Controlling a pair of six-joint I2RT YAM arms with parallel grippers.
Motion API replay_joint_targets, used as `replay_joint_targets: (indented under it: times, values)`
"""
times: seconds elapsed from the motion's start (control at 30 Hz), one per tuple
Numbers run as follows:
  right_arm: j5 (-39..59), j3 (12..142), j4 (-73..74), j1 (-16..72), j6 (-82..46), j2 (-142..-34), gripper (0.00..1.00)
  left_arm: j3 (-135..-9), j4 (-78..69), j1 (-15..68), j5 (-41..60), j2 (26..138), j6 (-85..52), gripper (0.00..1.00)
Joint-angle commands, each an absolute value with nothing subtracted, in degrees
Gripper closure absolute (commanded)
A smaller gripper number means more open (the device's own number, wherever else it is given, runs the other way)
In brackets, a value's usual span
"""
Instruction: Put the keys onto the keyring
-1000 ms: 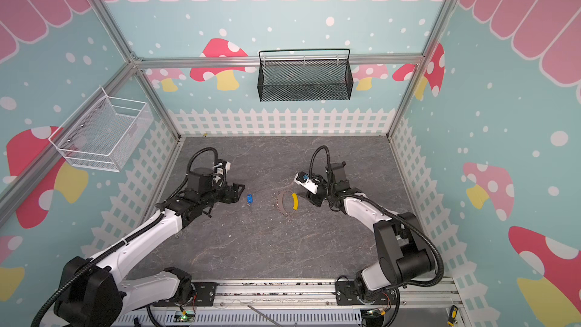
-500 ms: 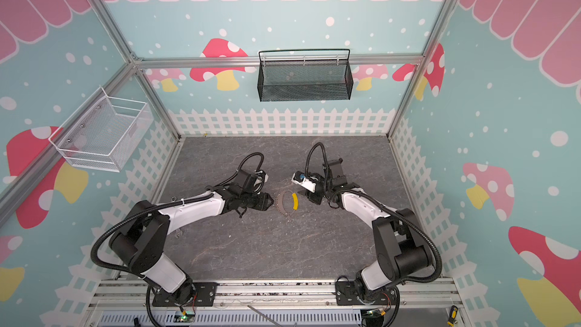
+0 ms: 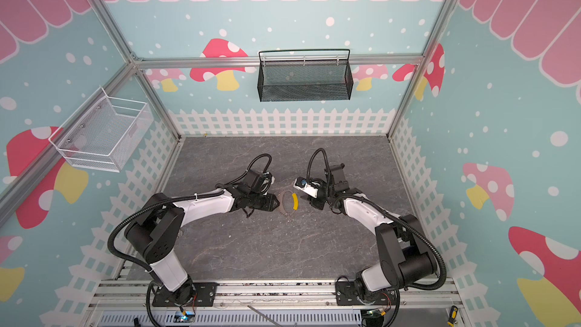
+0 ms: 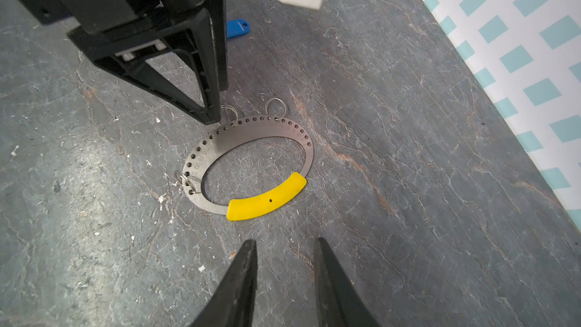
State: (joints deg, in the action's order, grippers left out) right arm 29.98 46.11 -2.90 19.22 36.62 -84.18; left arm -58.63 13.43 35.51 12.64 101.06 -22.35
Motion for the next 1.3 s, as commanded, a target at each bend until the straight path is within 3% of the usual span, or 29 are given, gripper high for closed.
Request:
replay_joint_targets:
  times: [0.0, 0.6, 1.27]
  values:
    - [31.05, 45.44, -2.11, 19.47, 37.73, -83.03, 0.68, -59.05, 13.35, 35.95, 11.59, 102.54, -24.34, 0.56]
    - [31.67, 44.66, -1.32, 19.57, 36.90, -82.71, 0.74, -61.31, 12.48, 36.49, 9.60, 106.55, -25.30, 0.70]
    - [32.17, 42.32, 0.65, 19.57, 36.59, -81.31, 0.80, -63.26, 13.35, 37.07, 8.79, 107.34, -23.29, 0.97]
